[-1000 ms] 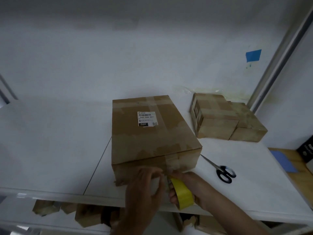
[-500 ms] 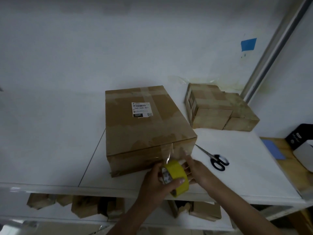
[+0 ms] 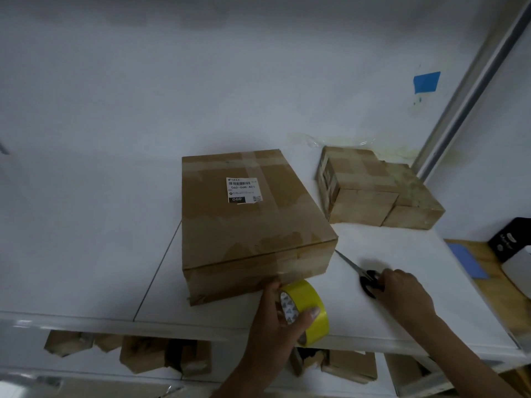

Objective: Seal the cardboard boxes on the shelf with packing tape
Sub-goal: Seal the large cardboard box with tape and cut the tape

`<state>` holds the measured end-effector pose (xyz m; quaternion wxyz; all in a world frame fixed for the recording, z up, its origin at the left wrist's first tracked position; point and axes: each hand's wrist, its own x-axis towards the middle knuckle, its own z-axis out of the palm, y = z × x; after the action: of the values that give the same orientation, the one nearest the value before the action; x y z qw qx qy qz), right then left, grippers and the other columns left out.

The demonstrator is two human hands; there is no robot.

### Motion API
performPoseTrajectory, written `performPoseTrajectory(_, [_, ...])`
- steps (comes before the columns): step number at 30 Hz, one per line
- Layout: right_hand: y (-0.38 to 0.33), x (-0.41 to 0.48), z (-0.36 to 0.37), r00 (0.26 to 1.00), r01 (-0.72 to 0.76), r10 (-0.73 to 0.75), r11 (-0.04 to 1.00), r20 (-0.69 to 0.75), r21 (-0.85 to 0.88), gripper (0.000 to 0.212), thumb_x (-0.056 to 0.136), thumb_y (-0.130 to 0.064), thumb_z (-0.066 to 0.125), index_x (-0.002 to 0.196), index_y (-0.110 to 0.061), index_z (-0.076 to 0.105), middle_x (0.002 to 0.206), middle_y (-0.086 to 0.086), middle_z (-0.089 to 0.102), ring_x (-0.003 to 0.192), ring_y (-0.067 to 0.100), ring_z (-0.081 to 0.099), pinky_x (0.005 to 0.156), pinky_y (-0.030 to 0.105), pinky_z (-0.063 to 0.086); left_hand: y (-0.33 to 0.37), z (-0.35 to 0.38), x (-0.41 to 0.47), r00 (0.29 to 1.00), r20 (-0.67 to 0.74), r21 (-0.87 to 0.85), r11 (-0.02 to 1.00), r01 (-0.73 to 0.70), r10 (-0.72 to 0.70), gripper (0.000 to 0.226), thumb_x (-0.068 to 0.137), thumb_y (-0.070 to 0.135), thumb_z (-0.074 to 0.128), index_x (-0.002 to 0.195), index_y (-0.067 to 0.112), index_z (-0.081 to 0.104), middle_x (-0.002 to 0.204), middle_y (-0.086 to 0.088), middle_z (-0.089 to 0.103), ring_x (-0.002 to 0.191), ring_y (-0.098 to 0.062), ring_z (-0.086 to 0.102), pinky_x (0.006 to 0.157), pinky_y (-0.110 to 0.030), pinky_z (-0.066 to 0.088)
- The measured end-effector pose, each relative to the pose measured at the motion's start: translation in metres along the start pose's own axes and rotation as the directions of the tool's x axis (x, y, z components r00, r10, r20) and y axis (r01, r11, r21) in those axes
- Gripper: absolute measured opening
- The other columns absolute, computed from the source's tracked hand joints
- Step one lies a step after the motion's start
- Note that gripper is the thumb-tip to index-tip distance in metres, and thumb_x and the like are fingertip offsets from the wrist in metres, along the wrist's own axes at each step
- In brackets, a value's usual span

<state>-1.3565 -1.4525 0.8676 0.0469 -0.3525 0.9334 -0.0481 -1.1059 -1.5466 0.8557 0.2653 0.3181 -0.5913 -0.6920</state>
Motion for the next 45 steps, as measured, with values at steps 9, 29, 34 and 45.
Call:
performPoseTrajectory(9, [0.006, 0.015, -0.011, 0.986, -0.053, 0.055, 0.998, 0.159, -0.017, 0.041, 0.08, -0.054, 0.066, 0.074, -0.014, 0.057, 0.07, -0.001, 0.058, 0.063, 0.014, 0.058, 0.048, 0.022, 0.038, -0.006, 0.004, 0.0, 0.986, -0.133, -0.011, 0.995, -0.1, 0.098, 0.072, 0.058, 0.049, 0.083, 0.117, 0.029, 0.045, 0.112, 0.017, 0.066, 0.103, -0.002, 0.065, 0.08, -0.015, 0.051])
performPoseTrajectory(29, [-0.024, 0.017, -0.111, 0.474, 0.117, -0.412, 0.905, 0.778, 0.408, 0.051, 0.072, -0.04, 0.073, 0.119, -0.026, 0.059, 0.093, -0.016, 0.063, 0.083, 0.005, 0.053, 0.074, 0.022, 0.044, -0.012, 0.005, -0.001, 0.985, -0.112, -0.005, 0.991, -0.13, 0.129, 0.051, 0.061, 0.05, 0.082, 0.108, 0.043, 0.063, 0.108, 0.009, 0.068, 0.101, -0.02, 0.067, 0.082, -0.038, 0.059])
performPoseTrajectory(34, [-0.053, 0.029, -0.111, 0.486, 0.183, -0.419, 0.907, 0.767, 0.38, 0.048, 0.076, -0.049, 0.072, 0.113, -0.02, 0.063, 0.083, -0.018, 0.062, 0.073, 0.007, 0.047, 0.068, 0.022, 0.04, -0.014, 0.004, 0.0, 0.99, -0.106, -0.017, 0.995, -0.098, 0.096, 0.053, 0.059, 0.047, 0.084, 0.109, 0.044, 0.064, 0.117, -0.005, 0.065, 0.103, -0.024, 0.069, 0.079, -0.036, 0.06])
performPoseTrajectory(45, [-0.081, 0.04, -0.11, 0.383, 0.239, -0.462, 0.886, 0.8, 0.398, 0.054, 0.078, -0.045, 0.071, 0.114, -0.006, 0.061, 0.087, -0.009, 0.062, 0.079, 0.015, 0.045, 0.061, 0.019, 0.037, -0.001, -0.004, -0.001, 0.983, -0.102, 0.0, 0.988, -0.153, 0.153, 0.038, 0.063, 0.047, 0.075, 0.101, 0.048, 0.071, 0.115, 0.017, 0.068, 0.111, -0.007, 0.064, 0.083, -0.024, 0.055])
